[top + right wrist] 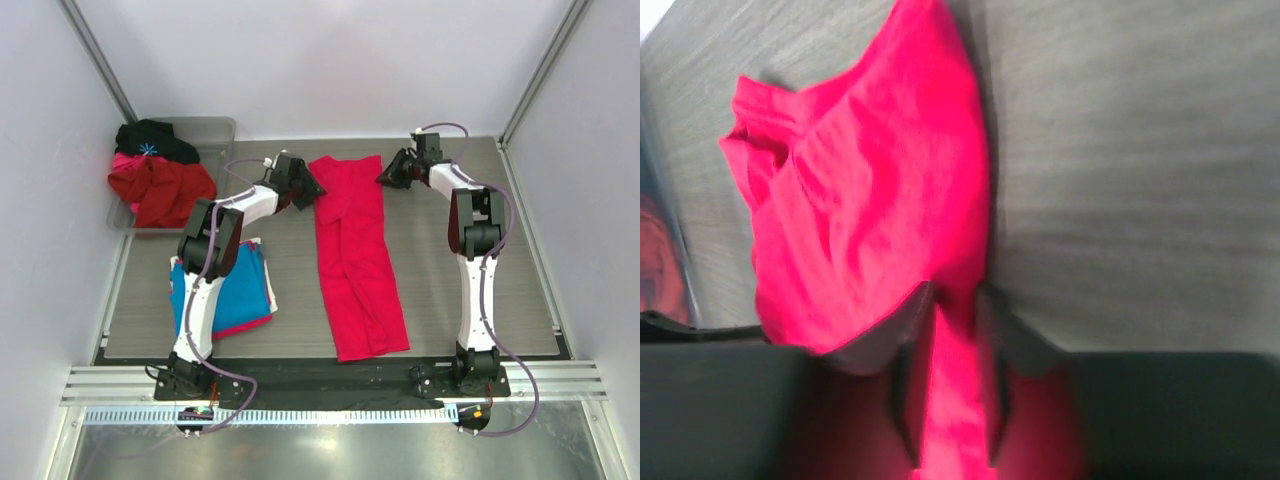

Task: Fold and stack the t-shirts
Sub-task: Fold the tshirt

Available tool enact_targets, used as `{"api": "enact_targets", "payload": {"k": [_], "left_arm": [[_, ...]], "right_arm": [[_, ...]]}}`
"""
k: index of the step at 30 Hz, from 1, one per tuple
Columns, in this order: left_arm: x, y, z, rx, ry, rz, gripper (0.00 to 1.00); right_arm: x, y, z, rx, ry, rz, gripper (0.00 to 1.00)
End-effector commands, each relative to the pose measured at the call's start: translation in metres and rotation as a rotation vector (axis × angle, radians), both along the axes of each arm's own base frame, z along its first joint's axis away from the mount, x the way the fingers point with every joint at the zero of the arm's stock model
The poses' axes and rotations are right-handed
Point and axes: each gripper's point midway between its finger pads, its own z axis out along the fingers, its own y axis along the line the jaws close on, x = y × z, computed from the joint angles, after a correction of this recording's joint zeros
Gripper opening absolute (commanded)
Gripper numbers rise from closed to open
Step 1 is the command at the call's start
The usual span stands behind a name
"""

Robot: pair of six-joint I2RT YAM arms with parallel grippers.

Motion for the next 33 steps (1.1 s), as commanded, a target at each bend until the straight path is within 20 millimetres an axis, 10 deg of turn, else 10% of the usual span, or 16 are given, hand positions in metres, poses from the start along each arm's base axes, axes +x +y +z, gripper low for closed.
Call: {"api": "enact_targets", "payload": {"k": [1, 3, 11, 15, 17, 18, 19, 21, 23, 24, 29, 31, 33], "left_arm": [[0.013, -0.003, -0.014, -0.011, 0.031, 0.025, 0.47], [0.016, -0.003, -0.03, 0.002, 0.057, 0.037, 0.45], [0.063, -0.015, -0.032, 0.046, 0.027, 0.014, 0.43], [0.059, -0.004, -0.032, 0.084, 0.026, -0.007, 0.59], [0.059, 0.004, 0.006, 0.112, -0.059, -0.006, 0.69], [0.045, 0.021, -0.011, 0.178, -0.03, 0.023, 0.7], [0.044, 0.026, 0.023, 0.182, -0.083, 0.039, 0.7], [0.026, 0.044, 0.019, 0.247, -0.065, 0.046, 0.72], [0.01, 0.053, 0.046, 0.269, -0.093, 0.049, 0.73], [-0.007, 0.064, 0.035, 0.315, -0.063, 0.047, 0.72], [-0.083, 0.096, 0.095, 0.552, -0.154, 0.067, 0.99], [-0.104, 0.102, 0.1, 0.527, -0.147, 0.066, 1.0], [-0.133, 0.102, 0.098, 0.473, -0.122, 0.02, 1.0]], "right_arm": [[0.012, 0.004, -0.015, 0.024, 0.025, -0.015, 0.15], [0.019, 0.0, -0.021, 0.02, 0.032, -0.042, 0.01], [0.063, -0.034, -0.013, 0.032, -0.033, -0.147, 0.03], [0.068, -0.03, 0.015, 0.046, -0.102, -0.081, 0.63], [0.061, -0.032, 0.023, 0.02, -0.11, -0.079, 0.71], [0.059, -0.032, 0.044, -0.003, -0.152, -0.07, 0.76], [0.051, -0.035, 0.041, -0.02, -0.134, -0.081, 0.76], [0.041, -0.035, 0.073, -0.03, -0.169, -0.086, 0.76], [0.018, -0.038, 0.063, -0.058, -0.128, -0.093, 0.73], [0.008, -0.036, 0.098, -0.065, -0.181, -0.095, 0.68], [-0.084, -0.031, 0.097, -0.163, -0.132, -0.106, 0.52], [-0.129, -0.03, 0.081, -0.208, -0.087, -0.11, 0.5], [-0.158, -0.021, 0.107, -0.252, -0.161, -0.098, 0.48]]}}
